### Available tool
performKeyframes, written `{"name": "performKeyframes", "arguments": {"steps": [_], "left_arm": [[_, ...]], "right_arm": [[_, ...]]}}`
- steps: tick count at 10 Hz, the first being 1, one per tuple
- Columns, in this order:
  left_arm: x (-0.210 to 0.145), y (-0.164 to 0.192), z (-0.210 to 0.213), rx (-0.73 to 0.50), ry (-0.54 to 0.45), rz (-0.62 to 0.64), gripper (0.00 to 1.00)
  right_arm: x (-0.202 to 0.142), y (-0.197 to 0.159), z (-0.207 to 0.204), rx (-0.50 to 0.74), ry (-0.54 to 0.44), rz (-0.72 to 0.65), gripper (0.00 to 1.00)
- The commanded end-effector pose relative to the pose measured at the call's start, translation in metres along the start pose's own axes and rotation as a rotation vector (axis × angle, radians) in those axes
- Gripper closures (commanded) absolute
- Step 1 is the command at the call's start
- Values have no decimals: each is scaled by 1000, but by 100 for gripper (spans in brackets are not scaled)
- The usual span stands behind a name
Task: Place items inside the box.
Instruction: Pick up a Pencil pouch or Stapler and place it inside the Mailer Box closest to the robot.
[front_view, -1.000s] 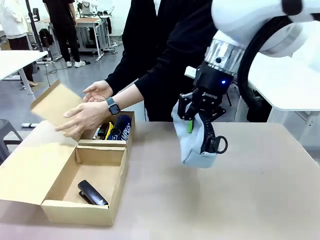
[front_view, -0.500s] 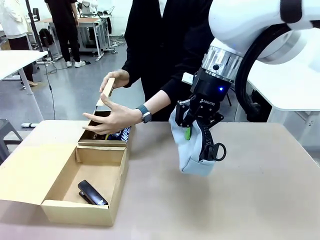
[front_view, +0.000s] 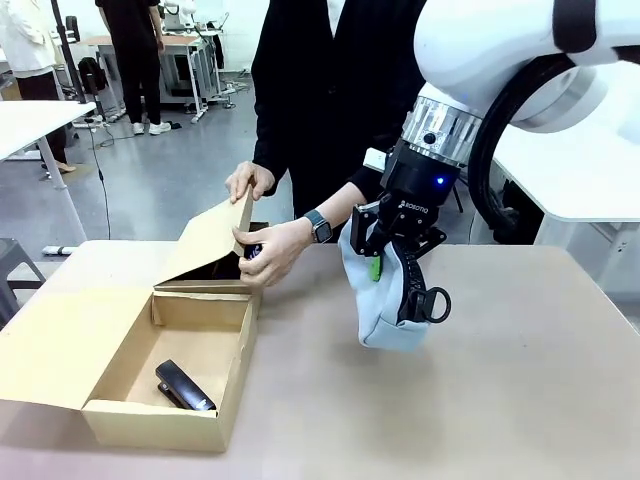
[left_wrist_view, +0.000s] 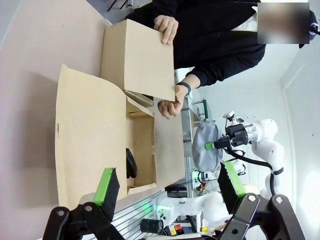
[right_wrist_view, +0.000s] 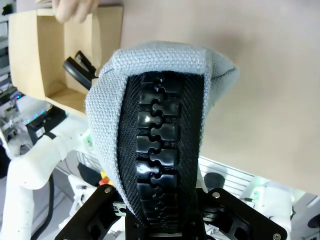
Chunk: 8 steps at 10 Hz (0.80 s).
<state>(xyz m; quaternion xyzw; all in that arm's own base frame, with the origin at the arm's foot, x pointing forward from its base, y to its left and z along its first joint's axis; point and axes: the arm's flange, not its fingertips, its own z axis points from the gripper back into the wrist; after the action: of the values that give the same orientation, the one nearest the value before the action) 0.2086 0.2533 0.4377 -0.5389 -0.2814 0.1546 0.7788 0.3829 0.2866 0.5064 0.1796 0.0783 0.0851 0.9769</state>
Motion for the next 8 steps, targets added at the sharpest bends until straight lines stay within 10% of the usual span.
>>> {"name": "performKeyframes", "arguments": {"steps": [1, 8], "left_arm": [[0, -1, 0, -21, -13, -17, 0], [0, -1, 0, -21, -13, -17, 0]], "right_arm": [[0, 4, 1, -14, -15, -8, 93], [-1, 6, -2, -57, -11, -7, 93]]}}
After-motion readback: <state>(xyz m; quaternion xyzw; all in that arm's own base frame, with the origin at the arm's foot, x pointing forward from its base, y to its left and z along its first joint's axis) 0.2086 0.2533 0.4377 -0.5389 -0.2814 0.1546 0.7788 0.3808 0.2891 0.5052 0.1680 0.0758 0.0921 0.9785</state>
